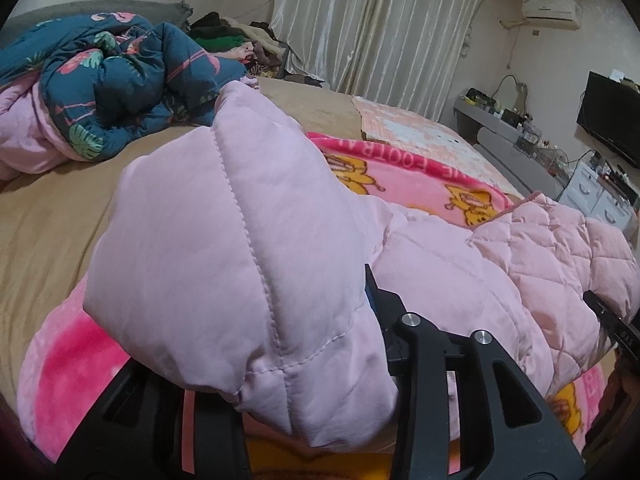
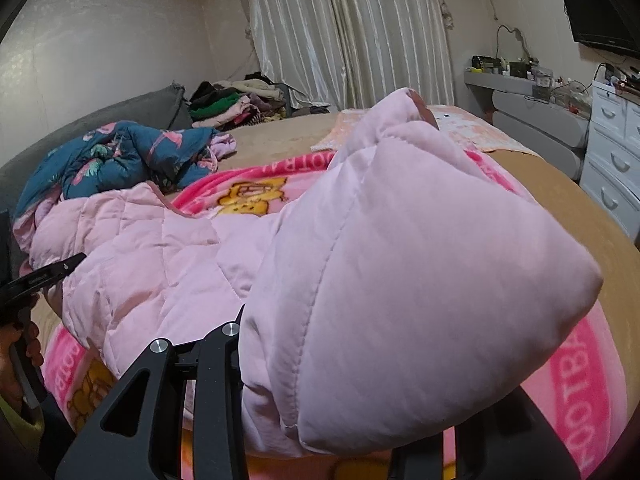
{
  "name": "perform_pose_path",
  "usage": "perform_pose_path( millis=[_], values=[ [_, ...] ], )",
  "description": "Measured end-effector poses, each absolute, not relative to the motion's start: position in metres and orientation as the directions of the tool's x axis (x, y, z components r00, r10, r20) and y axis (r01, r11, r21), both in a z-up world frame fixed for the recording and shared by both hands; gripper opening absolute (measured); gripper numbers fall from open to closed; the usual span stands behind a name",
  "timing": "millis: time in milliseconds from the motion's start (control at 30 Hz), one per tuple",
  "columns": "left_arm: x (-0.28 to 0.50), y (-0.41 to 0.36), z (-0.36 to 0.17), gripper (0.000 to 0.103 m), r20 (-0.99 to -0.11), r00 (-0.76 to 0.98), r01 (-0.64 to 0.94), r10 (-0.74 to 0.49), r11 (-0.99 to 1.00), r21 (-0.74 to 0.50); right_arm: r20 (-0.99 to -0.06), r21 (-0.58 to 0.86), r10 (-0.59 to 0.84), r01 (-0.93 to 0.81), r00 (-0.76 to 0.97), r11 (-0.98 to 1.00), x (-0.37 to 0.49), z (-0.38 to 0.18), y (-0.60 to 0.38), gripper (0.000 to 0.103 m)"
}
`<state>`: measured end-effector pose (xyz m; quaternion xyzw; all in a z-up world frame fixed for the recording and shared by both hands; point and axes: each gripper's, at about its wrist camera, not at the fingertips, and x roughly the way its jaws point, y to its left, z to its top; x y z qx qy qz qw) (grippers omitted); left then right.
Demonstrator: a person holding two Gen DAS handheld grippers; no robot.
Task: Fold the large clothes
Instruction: 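Lift the gripped edge with both tools and fold it over the jacket, then lay the folded part down and open both tools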
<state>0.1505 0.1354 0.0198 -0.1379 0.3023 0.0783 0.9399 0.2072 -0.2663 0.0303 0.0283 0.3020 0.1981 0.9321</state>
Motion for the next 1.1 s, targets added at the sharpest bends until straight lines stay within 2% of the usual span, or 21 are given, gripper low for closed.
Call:
perform_pose_path(
  millis=[400,633,700,800,867,933,1000,1100],
  values=[
    [0.125,0.137,-0.011,0.037,-0.625,0.778,-0.250,0.064,0.944,-0.214,-0.629,0.221,0.354,-0.277,0.692,0.935,0.193,-0.002,-0.280,0.039],
    [0.125,0.143,-0.024,0.046,-0.644,0.763,-0.270,0.057,0.934,-0.236,-0.671,0.317,0.365,-0.195,0.645,0.928,0.205,-0.024,-0.290,0.053],
    [0.125,0.144,-0.027,0.051,-0.657,0.752,-0.271,0.048,0.931,-0.242,-0.680,0.347,0.372,-0.169,0.631,0.922,0.208,-0.031,-0.295,0.059],
    [0.123,0.148,-0.030,0.059,-0.666,0.745,-0.278,0.039,0.926,-0.256,-0.698,0.435,0.411,-0.107,0.587,0.894,0.215,-0.044,-0.309,0.076],
    [0.121,0.149,-0.032,0.064,-0.672,0.739,-0.284,0.039,0.923,-0.259,-0.711,0.452,0.407,-0.071,0.573,0.889,0.217,-0.049,-0.316,0.091],
    [0.118,0.151,-0.033,0.070,-0.681,0.731,-0.294,0.040,0.919,-0.262,-0.720,0.448,0.397,-0.055,0.569,0.892,0.214,-0.051,-0.321,0.095],
    [0.115,0.151,-0.033,0.083,-0.691,0.722,-0.303,0.042,0.917,-0.261,-0.724,0.445,0.397,-0.056,0.564,0.894,0.209,-0.051,-0.327,0.097],
    [0.108,0.150,-0.033,0.093,-0.701,0.711,-0.310,0.049,0.917,-0.251,-0.730,0.442,0.397,-0.060,0.556,0.895,0.203,-0.047,-0.332,0.098]
  ],
)
